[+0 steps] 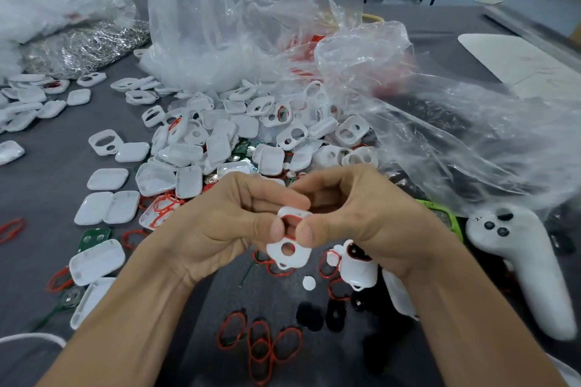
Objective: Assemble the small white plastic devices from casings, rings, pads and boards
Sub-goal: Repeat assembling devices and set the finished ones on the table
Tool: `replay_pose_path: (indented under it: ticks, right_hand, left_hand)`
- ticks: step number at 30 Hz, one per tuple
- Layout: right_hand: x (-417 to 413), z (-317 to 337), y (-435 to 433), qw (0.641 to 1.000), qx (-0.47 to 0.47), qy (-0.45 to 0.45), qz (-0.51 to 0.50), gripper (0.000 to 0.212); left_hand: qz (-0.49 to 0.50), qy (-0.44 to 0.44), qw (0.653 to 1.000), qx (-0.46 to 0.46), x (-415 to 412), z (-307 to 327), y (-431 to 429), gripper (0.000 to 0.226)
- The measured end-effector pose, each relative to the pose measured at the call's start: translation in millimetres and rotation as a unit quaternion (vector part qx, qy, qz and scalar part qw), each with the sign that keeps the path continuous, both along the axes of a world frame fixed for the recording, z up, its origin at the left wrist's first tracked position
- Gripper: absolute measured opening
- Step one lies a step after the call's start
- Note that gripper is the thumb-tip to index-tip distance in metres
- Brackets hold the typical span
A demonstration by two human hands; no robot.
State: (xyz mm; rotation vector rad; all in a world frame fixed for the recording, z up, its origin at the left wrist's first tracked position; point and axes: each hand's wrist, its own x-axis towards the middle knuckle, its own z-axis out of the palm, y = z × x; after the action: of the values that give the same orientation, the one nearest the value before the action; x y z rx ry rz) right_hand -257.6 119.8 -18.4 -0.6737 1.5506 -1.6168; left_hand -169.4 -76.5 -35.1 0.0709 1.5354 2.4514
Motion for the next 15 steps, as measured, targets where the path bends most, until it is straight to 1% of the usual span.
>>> replay_pose_path:
  ticks: [2,3,6,7,8,10,11,13,15]
  right_hand:
    - [0,-2,-1,1.000,-0.006,-0.005,0.003,0.036]
    - [0,-3,-3,1.000,-0.003,0.006,-0.016,0.031]
    - [-1,-13,-12,0.990,0.024,0.061,-0.124,0.020]
    - [-1,-16,-15,0.985,0.035,0.069,-0.155,0.019]
    - [0,-19,-18,0.980,0.046,0.071,-0.178,0.017]
    - [0,-23,-23,0.975,0.066,0.071,-0.202,0.011]
    - [0,-23,-24,0.975,0.069,0.065,-0.203,0.006]
    - [2,-23,-24,0.976,0.058,0.037,-0.206,0.011]
    - [4,-24,-26,0.974,0.042,0.022,-0.220,0.014]
  left_hand:
    - [0.012,-0.001,0.999,-0.032,1,0,0,0.048]
    - [0.030,-0.002,0.998,-0.057,0,0,1,0.044]
    - [0.104,-0.006,0.990,-0.095,-5,-2,8,0.023]
    - [0.127,-0.016,0.987,-0.099,-8,-1,11,0.024]
    - [0.149,-0.029,0.984,-0.099,-10,-2,13,0.031]
    - [0.194,-0.058,0.976,-0.085,-15,-4,15,0.045]
    - [0.214,-0.068,0.971,-0.080,-17,-4,17,0.046]
    - [0.241,-0.080,0.963,-0.095,-20,-4,18,0.038]
    - [0.257,-0.073,0.955,-0.126,-20,-3,21,0.028]
